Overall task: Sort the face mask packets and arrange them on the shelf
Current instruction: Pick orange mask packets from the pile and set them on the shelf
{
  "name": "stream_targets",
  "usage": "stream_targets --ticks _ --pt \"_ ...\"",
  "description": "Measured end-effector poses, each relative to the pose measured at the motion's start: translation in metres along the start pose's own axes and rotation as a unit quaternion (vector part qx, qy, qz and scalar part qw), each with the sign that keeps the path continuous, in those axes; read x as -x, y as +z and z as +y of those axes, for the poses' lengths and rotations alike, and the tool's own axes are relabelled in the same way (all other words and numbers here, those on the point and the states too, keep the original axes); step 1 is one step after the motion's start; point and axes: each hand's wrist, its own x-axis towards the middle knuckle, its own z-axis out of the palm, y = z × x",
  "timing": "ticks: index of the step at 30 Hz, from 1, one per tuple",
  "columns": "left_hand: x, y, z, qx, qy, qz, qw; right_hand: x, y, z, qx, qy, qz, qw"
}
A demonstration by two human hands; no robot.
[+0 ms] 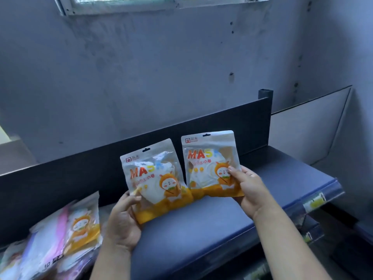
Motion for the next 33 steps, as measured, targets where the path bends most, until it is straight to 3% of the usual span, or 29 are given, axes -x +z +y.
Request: stream_targets --ticks 6,14,33 --pt "-0.054 0.044 -0.038 -0.012 -0.031 -0.031 0.999 -0.033 -0.029 -0.027 0.014 -0.039 0.038 0.998" --pt "-0.08 0.082 -0.08 -0.04 -0.076 -0.065 0.994 -0.06 -0.083 -0.039 -0.03 -0.022 0.072 0.997" --pt "-0.122 0.238 -0.214 -0.091 -0.063 0.071 0.991 -0.193 -0.222 -0.114 -0.092 -0.05 0.079 0.991"
